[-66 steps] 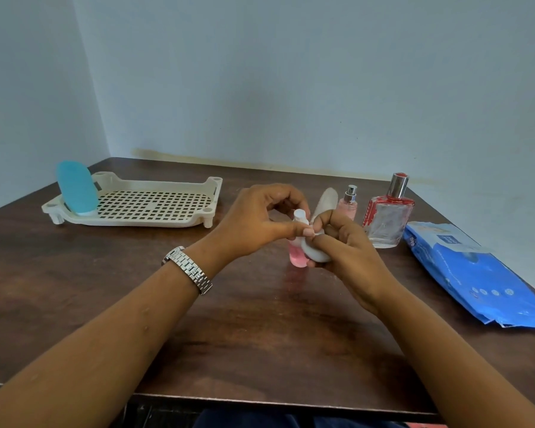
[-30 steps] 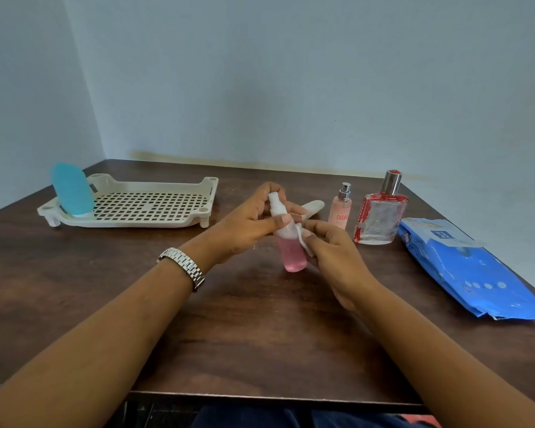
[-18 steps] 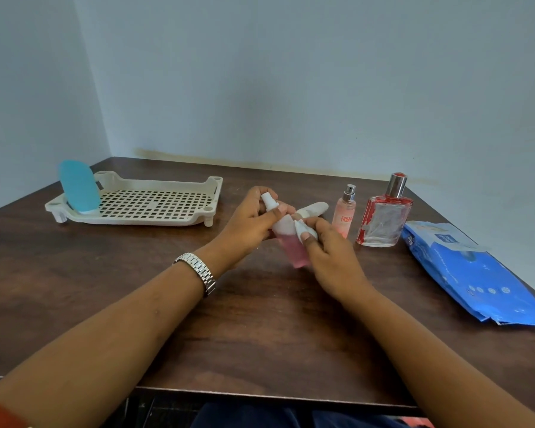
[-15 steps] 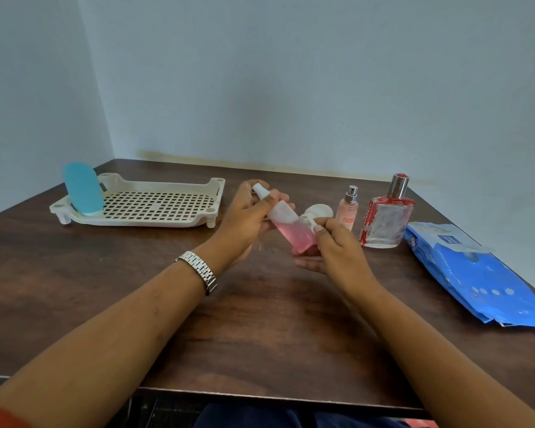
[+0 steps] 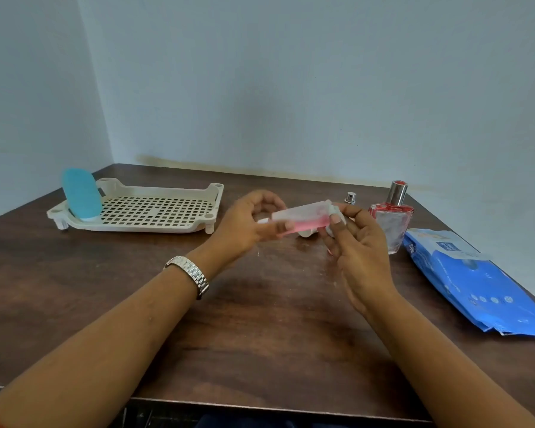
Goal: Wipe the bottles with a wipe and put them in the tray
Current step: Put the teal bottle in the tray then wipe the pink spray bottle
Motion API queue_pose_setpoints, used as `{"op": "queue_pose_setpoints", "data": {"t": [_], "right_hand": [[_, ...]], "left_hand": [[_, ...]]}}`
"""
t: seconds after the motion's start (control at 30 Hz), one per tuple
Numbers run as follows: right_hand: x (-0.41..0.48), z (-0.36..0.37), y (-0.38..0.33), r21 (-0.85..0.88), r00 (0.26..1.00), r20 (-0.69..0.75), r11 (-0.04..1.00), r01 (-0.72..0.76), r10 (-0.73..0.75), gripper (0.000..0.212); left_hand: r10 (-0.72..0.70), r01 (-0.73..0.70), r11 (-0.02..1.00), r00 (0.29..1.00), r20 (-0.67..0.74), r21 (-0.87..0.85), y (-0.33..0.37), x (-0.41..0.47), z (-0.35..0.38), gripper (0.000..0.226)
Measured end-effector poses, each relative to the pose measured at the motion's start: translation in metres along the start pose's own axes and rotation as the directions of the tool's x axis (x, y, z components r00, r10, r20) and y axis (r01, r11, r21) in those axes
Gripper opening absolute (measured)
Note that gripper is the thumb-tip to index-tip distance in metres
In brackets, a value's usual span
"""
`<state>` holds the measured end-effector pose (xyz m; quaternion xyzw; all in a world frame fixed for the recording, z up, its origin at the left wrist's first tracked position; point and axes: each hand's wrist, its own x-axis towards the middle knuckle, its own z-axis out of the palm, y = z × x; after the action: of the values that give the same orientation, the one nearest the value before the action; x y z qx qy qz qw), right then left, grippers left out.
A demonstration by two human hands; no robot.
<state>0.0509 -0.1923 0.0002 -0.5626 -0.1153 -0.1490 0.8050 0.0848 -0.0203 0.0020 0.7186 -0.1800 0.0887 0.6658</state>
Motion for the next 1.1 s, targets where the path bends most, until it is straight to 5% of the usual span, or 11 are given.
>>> {"op": "queue_pose_setpoints", "data": {"t": [0.07,0.23,0.37,0.5,0.63,0.87,1.0,1.1], "right_hand": [[0.0,-0.002,0.0,-0.102,0.997,0.037,0.993,0.066,-0.062,0.012],[0.0,-0.009,0.005,-0.542,0.95,0.177,0.781,0.311,-0.256,0.032],[0.001,-0.011,0.004,-0.575,0.927,0.128,0.736,0.359,-0.352,0.031],[0.0,-0.013,0.003,-0.595,0.891,0.088,0.694,0.406,-0.446,0.025],[0.001,-0.012,0.005,-0.735,0.766,0.253,0.398,0.55,-0.592,0.032],[0.004,-0.013,0.011,-0.704,0.661,0.657,0.021,0.71,-0.363,0.045],[-0.001,-0.005,0.008,-0.589,0.57,0.783,-0.001,0.808,-0.248,0.047],[-0.002,-0.003,0.008,-0.58,0.559,0.797,-0.028,0.814,-0.229,0.048]], "left_hand": [[0.016,-0.038,0.967,0.996,0.091,0.25,-0.001,-0.003,0.001,0.049],[0.078,-0.131,0.921,0.984,0.157,0.366,0.004,-0.006,0.003,0.045],[0.134,-0.217,0.845,0.971,0.199,0.489,0.007,-0.01,0.005,0.047],[0.088,-0.177,0.874,0.974,0.21,0.452,0.006,-0.009,0.008,0.023],[0.048,-0.129,0.889,0.981,0.19,0.439,0.008,-0.01,0.016,0.028],[0.085,-0.179,0.83,0.977,0.198,0.528,0.012,-0.011,0.011,0.023],[0.099,-0.206,0.819,0.97,0.222,0.535,0.011,-0.009,0.01,0.007],[0.12,-0.238,0.796,0.963,0.241,0.556,0.011,-0.009,0.008,0.015]]}}
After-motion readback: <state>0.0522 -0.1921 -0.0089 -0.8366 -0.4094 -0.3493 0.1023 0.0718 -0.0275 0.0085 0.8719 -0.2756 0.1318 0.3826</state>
